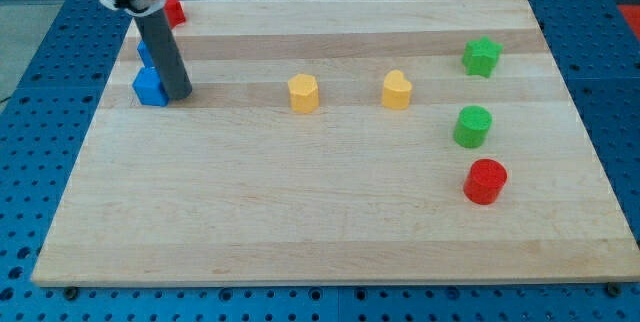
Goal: Nudge the yellow heart a bit right
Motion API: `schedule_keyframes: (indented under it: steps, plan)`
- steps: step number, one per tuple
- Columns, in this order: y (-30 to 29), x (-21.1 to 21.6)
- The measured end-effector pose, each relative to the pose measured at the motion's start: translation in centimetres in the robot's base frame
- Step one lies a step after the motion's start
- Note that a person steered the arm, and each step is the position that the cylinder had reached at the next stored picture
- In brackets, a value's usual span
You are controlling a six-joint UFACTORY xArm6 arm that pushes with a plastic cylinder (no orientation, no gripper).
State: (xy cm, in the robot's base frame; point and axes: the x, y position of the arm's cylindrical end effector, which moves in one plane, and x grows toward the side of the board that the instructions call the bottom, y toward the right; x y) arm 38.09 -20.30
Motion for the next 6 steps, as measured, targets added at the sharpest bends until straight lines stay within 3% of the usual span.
schedule_keyframes:
  steps: [1, 2, 4, 5, 6]
  plan:
    - [0.1, 0.0]
    - [4.0, -0.2]
    - [20.4, -3.5]
    - [21.1, 3.2]
    - [15.3, 4.7]
